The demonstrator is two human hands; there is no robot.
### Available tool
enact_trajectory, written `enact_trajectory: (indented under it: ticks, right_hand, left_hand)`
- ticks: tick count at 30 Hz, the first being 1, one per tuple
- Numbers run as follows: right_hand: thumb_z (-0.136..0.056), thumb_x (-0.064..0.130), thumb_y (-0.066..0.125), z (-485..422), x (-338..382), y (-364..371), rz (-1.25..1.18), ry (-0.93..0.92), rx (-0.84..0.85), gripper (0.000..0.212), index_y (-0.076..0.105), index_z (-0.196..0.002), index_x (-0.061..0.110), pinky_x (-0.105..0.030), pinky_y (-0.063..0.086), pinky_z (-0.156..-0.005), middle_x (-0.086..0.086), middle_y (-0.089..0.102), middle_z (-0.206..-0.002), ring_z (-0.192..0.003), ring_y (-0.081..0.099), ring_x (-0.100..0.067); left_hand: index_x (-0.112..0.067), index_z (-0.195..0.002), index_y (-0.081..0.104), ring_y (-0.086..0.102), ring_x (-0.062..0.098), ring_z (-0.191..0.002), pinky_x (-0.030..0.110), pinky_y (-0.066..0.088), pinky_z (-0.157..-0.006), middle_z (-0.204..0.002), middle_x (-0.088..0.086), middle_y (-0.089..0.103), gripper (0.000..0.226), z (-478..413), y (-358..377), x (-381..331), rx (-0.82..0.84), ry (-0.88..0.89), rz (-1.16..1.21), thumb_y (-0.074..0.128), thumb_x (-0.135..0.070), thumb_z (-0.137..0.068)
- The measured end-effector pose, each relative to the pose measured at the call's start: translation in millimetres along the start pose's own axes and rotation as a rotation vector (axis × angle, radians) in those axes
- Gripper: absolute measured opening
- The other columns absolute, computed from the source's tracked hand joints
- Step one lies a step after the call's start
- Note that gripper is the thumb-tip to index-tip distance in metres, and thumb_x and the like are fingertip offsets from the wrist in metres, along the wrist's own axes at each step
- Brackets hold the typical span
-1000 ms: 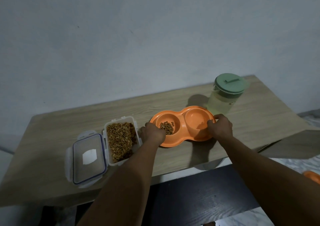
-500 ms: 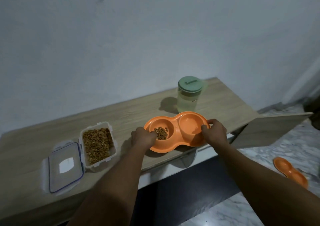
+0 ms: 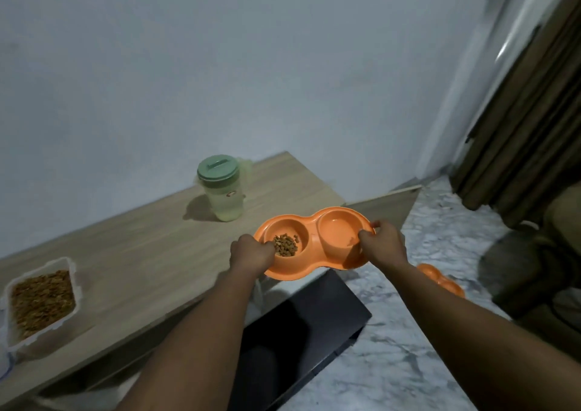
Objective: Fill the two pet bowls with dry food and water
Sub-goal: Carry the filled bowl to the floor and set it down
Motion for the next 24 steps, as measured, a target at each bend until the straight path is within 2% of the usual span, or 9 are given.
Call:
enact_trajectory:
  ticks: [4,7,9,13,14,18,22,24]
  right_hand:
    - [-0.087,0.033,0.062,-20.8,-45.4,-80.6,-0.010,0.054,-0.086,0.046,0.056,-0.129,0.014,-0.051,0.056,-0.089,-0.014,0.063,-0.122,-0.105,0.063,-0.033]
    - [-0.088,0.031,0.063,-37.7,-78.4,-134.3,-0.026,0.093,-0.152,0.043,0.056,-0.126,0.013,-0.044,0.053,-0.084,-0.014,0.062,-0.120,-0.102,0.062,-0.032]
    - [-0.089,0.030,0.063,-47.7,-95.7,-161.6,-0.035,0.119,-0.191,0.040,0.056,-0.123,0.013,-0.039,0.049,-0.080,-0.011,0.061,-0.115,-0.097,0.058,-0.029]
    - [-0.081,0.034,0.065,-75.6,-132.6,-213.4,-0.058,0.189,-0.297,0.040,0.057,-0.116,0.017,-0.047,0.054,-0.087,-0.013,0.065,-0.115,-0.101,0.062,-0.033]
    - [-0.081,0.033,0.066,-83.3,-141.3,-225.5,-0.060,0.204,-0.323,0.040,0.058,-0.116,0.016,-0.045,0.054,-0.087,-0.015,0.066,-0.116,-0.104,0.062,-0.034]
    - [-0.086,0.025,0.066,-120.3,-172.2,-268.7,-0.084,0.264,-0.409,0.038,0.060,-0.120,0.008,-0.034,0.040,-0.080,-0.018,0.065,-0.119,-0.111,0.058,-0.036]
    - [-0.085,0.030,0.067,-162.2,-200.3,-300.5,-0.066,0.289,-0.482,0.039,0.061,-0.118,0.011,-0.040,0.047,-0.087,-0.016,0.067,-0.117,-0.109,0.060,-0.037]
    - [-0.083,0.032,0.066,-181.3,-213.4,-313.6,-0.067,0.322,-0.509,0.039,0.061,-0.116,0.013,-0.043,0.050,-0.088,-0.015,0.067,-0.114,-0.107,0.060,-0.037]
  left_hand:
    - [-0.005,-0.106,0.063,0.055,0.030,-0.081,0.032,0.040,-0.066,-0.113,0.018,0.061,0.037,26.2,56.0,-69.5,0.059,0.103,-0.013,0.059,-0.036,-0.086]
    - [-0.005,-0.102,0.064,0.053,0.028,-0.079,0.028,0.036,-0.056,-0.111,0.018,0.061,0.033,41.5,95.8,-121.9,0.122,0.186,-0.035,0.058,-0.035,-0.088]
    - [-0.007,-0.093,0.063,0.053,0.025,-0.078,0.028,0.034,-0.054,-0.109,0.018,0.062,0.027,48.2,116.4,-154.2,0.149,0.250,-0.064,0.058,-0.034,-0.088]
    - [-0.009,-0.080,0.061,0.052,0.016,-0.060,0.027,0.038,-0.052,-0.086,0.013,0.067,0.022,56.1,163.0,-218.4,0.215,0.351,-0.093,0.059,-0.030,-0.088]
    - [-0.010,-0.078,0.059,0.051,0.015,-0.059,0.028,0.039,-0.052,-0.081,0.011,0.065,0.022,56.9,174.8,-235.7,0.227,0.372,-0.104,0.059,-0.030,-0.089]
    - [-0.010,-0.085,0.056,0.053,0.022,-0.070,0.030,0.034,-0.053,-0.099,0.015,0.062,0.025,46.6,226.1,-302.9,0.268,0.455,-0.151,0.059,-0.034,-0.089]
    - [-0.009,-0.086,0.054,0.057,0.026,-0.079,0.030,0.036,-0.057,-0.102,0.016,0.062,0.026,29.9,278.6,-361.7,0.327,0.518,-0.156,0.058,-0.034,-0.088]
    - [-0.007,-0.090,0.057,0.053,0.021,-0.072,0.030,0.036,-0.060,-0.097,0.013,0.063,0.027,22.6,302.0,-386.8,0.346,0.543,-0.172,0.058,-0.034,-0.088]
Point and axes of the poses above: each hand's wrist, its own z-axis away from the middle knuckle, its own y-axis out of the palm, x = y × z, the point moved 6 cm from there along -z, towards the middle knuckle
